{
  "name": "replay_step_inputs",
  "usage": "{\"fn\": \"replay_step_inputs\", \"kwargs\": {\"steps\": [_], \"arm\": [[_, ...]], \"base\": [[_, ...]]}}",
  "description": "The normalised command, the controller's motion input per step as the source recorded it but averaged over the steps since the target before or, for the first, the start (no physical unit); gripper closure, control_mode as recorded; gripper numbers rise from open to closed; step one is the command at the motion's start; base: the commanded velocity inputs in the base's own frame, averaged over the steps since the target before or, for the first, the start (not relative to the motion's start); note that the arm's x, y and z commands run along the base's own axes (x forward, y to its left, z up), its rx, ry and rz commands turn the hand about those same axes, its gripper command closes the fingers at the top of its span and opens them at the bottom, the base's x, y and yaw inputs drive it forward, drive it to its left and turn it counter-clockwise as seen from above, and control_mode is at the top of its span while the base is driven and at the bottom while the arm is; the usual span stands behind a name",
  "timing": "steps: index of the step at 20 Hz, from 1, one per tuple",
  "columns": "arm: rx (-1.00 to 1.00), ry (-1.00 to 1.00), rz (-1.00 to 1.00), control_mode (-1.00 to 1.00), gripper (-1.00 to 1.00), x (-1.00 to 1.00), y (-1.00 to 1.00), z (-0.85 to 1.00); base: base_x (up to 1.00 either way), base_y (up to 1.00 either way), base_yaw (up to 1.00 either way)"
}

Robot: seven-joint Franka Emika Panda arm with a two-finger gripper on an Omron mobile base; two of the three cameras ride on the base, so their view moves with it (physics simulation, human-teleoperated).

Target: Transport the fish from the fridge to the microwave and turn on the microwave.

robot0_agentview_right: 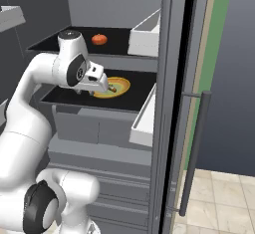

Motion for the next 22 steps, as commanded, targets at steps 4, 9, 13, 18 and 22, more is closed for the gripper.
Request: {"fn": "replay_step_inputs", "kwargs": {"steps": [4,9,13,18,22], "arm": [[0.00,0.00,0.00,-1.00,-1.00,-0.04,0.00,0.00],[0.00,-0.04,0.00,-1.00,-1.00,-0.09,0.00,-0.11],[0.00,-0.13,0.05,-1.00,-1.00,-0.02,0.00,-0.15],[0.00,-0.22,0.13,-1.00,-1.00,0.02,0.00,-0.14],[-0.04,-0.43,0.11,-1.00,-1.00,0.02,0.00,-0.20]], "base": [[0.00,0.00,0.00],[0.00,0.00,0.00],[0.00,0.00,0.00],[0.00,0.00,0.00],[0.00,0.00,0.00]]}}
